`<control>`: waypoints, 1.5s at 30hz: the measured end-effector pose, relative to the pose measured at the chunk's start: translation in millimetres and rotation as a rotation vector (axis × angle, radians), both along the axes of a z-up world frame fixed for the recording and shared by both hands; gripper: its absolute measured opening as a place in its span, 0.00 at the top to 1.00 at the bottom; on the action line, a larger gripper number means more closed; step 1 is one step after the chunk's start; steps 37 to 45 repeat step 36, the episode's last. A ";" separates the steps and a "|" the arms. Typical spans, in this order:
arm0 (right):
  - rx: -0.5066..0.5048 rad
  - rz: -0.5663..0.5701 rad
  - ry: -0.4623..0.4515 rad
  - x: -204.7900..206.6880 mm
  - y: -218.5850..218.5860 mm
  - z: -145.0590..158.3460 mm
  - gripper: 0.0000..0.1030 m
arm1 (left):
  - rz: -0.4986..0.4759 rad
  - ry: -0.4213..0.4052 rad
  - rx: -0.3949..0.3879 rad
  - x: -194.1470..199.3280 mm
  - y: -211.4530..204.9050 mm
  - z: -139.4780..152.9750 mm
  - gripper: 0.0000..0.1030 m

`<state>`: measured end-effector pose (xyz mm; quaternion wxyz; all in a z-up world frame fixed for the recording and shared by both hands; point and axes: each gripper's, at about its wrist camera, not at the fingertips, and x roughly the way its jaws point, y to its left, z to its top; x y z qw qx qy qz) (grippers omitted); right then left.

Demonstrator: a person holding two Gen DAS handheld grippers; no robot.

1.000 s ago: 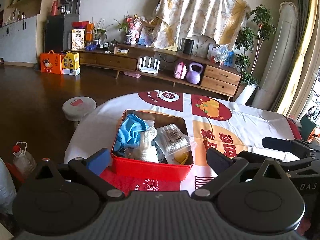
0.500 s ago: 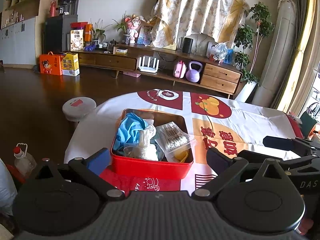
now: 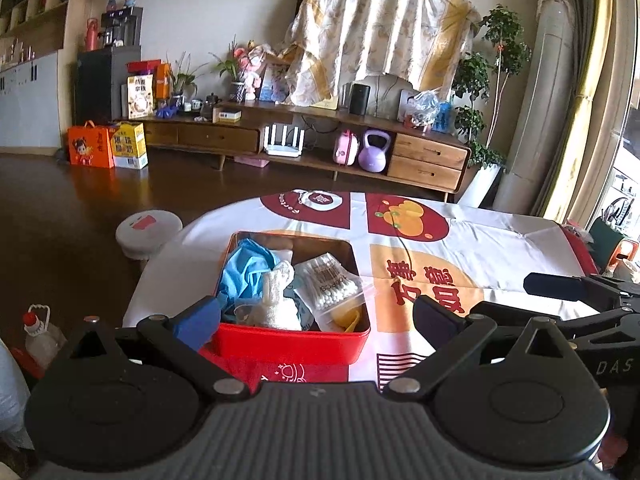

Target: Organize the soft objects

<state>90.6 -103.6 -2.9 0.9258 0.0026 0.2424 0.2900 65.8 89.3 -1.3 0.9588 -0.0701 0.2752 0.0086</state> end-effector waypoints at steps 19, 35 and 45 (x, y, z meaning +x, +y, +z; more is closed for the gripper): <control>0.004 -0.040 -0.049 -25.9 -13.6 12.2 0.00 | -0.023 -0.042 0.021 -17.7 -15.6 8.9 0.00; 0.017 -0.073 -0.052 -41.4 -30.7 13.4 0.00 | -0.051 -0.044 0.003 -25.6 -30.5 10.7 0.00; 0.017 -0.075 -0.052 -41.5 -32.4 12.5 0.00 | -0.051 -0.046 0.008 -26.8 -32.5 10.8 0.00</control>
